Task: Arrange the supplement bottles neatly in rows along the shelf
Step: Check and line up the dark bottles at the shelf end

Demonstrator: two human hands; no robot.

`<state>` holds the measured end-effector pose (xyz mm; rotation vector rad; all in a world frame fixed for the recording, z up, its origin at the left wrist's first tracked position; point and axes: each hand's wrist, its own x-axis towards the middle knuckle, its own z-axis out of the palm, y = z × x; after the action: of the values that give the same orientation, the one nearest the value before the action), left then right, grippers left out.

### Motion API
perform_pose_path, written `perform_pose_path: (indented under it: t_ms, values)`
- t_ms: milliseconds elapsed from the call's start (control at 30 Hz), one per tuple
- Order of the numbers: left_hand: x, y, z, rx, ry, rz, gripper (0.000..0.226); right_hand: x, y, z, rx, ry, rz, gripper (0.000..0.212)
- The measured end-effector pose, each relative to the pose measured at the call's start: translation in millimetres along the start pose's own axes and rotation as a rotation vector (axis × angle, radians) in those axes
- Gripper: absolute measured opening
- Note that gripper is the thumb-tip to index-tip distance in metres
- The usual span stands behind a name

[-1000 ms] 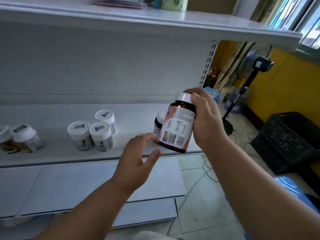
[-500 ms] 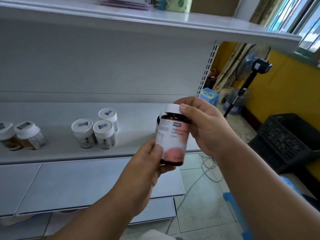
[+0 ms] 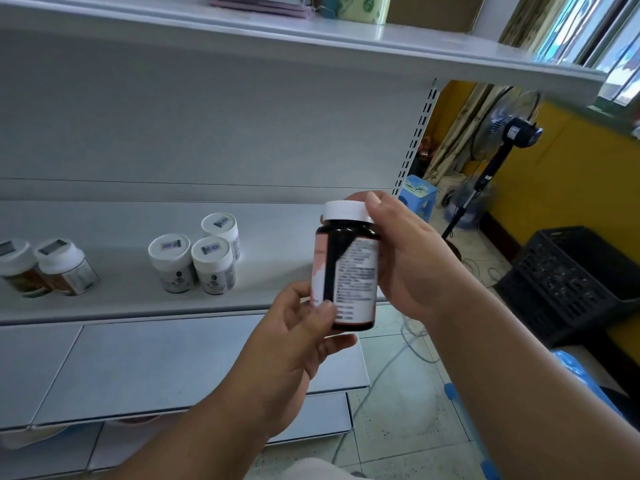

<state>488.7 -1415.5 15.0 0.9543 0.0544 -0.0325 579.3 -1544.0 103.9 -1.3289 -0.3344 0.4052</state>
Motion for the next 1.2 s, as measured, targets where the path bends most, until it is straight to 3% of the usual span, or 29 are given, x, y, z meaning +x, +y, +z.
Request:
perform_pose_path:
  t_ms: [100, 167, 267, 300, 433, 600, 767, 933, 1067, 1200]
  values:
    - [-3, 1, -2, -0.099, -0.016, -0.048, 0.053, 1, 1, 1, 0.075, -0.022, 0.013, 0.024]
    - [-4, 1, -2, -0.04, 0.0, -0.03, 0.049, 1, -1, 2, 0.044, 0.024, -0.017, 0.018]
    - [-2, 2, -4, 0.065, 0.028, 0.008, 0.082, 1, 1, 4, -0.054, 0.037, -0.054, 0.025]
    - [-2, 3, -5, 0.056, 0.017, 0.011, 0.083, 1, 2, 5, -0.071, 0.03, -0.043, 0.028]
    - [-5, 5, -9, -0.025, -0.025, -0.068, 0.055, -2, 1, 5, -0.001, -0.094, 0.006, 0.036]
    - [-4, 7, -9, -0.066, 0.04, -0.059, 0.049, 4, 0, 0, -0.014, -0.158, 0.033, 0.043]
    - [-2, 9, -10, -0.011, 0.035, -0.061, 0.058, 5, -2, 4, -0.087, -0.063, 0.029, 0.024]
    - [0, 2, -10, 0.073, 0.057, -0.001, 0.065, 9, 2, 11, -0.213, 0.11, 0.013, 0.045]
    - [-3, 2, -12, -0.007, -0.004, -0.058, 0.055, 8, 4, 9, -0.166, 0.059, 0.009, 0.03]
    - [-2, -3, -14, 0.096, 0.026, -0.033, 0.049, 7, 5, 11, -0.094, 0.058, -0.009, 0.024]
